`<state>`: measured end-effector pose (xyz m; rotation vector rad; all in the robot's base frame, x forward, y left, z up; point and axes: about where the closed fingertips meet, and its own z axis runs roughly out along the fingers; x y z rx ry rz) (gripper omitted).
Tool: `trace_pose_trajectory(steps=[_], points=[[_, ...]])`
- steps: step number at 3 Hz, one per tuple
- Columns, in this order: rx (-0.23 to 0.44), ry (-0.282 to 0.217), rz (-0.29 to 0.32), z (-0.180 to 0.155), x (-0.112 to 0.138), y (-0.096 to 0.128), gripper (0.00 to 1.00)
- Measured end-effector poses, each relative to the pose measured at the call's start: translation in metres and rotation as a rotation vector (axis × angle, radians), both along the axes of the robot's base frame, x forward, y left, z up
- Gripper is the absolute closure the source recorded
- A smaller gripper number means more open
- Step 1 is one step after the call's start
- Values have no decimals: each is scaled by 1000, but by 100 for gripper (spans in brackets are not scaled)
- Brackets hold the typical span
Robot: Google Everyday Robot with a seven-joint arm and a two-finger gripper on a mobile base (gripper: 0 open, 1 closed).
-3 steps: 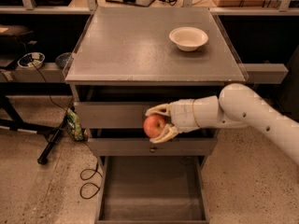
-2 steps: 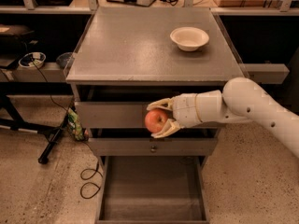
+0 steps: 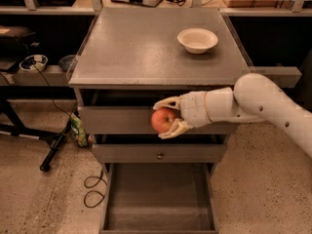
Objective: Pick apple from bottom drawer and place on counter
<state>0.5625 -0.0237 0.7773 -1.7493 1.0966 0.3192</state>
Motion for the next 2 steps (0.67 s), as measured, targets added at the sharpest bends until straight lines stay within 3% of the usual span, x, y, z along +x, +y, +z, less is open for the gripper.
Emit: trace_pose_trajectory(steps=[2], points=[[-11,-141,29,67,26,7,100]])
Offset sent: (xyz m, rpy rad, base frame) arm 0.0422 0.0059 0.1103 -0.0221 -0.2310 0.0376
